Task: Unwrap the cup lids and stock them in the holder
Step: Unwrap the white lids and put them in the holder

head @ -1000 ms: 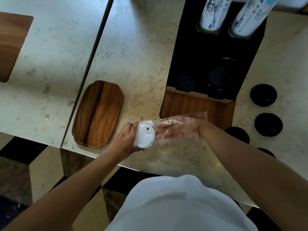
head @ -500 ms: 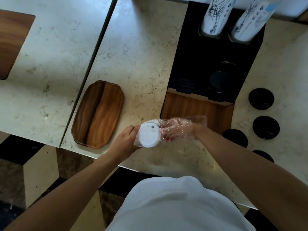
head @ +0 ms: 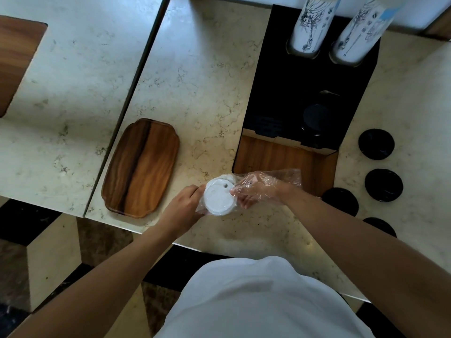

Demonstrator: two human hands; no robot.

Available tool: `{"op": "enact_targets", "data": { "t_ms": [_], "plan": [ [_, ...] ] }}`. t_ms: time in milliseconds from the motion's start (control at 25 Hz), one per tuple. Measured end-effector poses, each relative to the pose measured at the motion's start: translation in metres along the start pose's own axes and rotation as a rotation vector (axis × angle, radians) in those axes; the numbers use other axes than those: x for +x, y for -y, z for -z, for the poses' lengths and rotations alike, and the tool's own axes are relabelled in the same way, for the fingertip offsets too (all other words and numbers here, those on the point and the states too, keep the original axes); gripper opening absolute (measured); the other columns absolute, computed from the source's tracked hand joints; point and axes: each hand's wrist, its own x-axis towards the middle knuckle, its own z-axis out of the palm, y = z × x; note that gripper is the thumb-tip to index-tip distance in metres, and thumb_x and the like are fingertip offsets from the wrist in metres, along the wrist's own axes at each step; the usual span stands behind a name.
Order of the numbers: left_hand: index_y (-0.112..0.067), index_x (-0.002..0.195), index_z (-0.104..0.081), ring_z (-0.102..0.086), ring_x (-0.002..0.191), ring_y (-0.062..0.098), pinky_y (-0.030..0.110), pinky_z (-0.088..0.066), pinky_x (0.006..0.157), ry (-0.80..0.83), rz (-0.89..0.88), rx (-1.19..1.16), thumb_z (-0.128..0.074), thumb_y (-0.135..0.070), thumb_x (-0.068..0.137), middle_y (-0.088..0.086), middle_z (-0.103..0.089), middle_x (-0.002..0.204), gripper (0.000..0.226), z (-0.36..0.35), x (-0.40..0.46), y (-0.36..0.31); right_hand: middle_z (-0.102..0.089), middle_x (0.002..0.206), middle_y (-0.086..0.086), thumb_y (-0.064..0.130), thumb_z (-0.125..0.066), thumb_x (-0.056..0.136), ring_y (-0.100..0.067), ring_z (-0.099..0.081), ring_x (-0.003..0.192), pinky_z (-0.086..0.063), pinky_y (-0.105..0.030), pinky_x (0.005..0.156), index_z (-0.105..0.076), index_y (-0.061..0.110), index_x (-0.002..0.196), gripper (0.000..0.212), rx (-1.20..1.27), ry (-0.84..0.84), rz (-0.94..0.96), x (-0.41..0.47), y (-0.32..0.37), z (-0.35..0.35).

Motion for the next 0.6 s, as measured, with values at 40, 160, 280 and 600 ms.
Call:
{"op": "enact_targets", "data": {
  "t_ms": [40,160,280,600],
  "plan": [
    [0.011,0.127,-0.061,-0.066,0.085,0.041,0.041,-0.056,0.075,0.006,-0.002,0.003,-0.094,-0.020,0.068,0.026,-0.067,0.100,0.074,0.000,0.000,0.000,-0.061,0.073,-0.016,0.014,-0.059,0.103,-0.021,-0.060,0.065,-0.054,-0.024,0.065,-0.066,-0.011,0.089,0.029,-0.023,-0.028,0.021,0.001,-0.003,0.003],
    [0.015,0.135,-0.052,-0.063,0.088,0.041,0.044,-0.056,0.080,0.037,-0.015,0.060,-0.091,-0.028,0.073,0.026,-0.062,0.103,0.085,-0.002,0.001,0.004,-0.071,0.081,-0.016,0.017,-0.067,0.100,-0.023,-0.070,0.075,-0.062,-0.032,0.072,-0.067,-0.018,0.105,0.035,-0.038,-0.077,0.021,-0.003,-0.007,0.011],
    [0.019,0.139,-0.045,-0.061,0.087,0.040,0.046,-0.057,0.080,0.062,-0.079,0.250,-0.062,-0.054,0.088,0.026,-0.061,0.101,0.091,-0.008,0.002,0.007,-0.078,0.086,-0.012,0.022,-0.073,0.095,-0.021,-0.075,0.081,-0.063,-0.031,0.075,-0.080,0.002,0.102,0.022,-0.048,-0.064,-0.014,-0.006,-0.009,0.015],
    [0.009,0.155,-0.021,-0.055,0.101,0.031,0.043,-0.049,0.089,0.110,-0.014,0.467,-0.038,-0.074,0.088,0.017,-0.056,0.117,0.108,-0.012,0.004,0.013,-0.068,0.103,-0.023,0.009,-0.067,0.085,-0.036,-0.068,0.092,-0.062,-0.046,0.089,-0.065,0.010,0.116,0.031,-0.031,-0.040,-0.133,-0.026,0.015,0.020]
  ]
}}
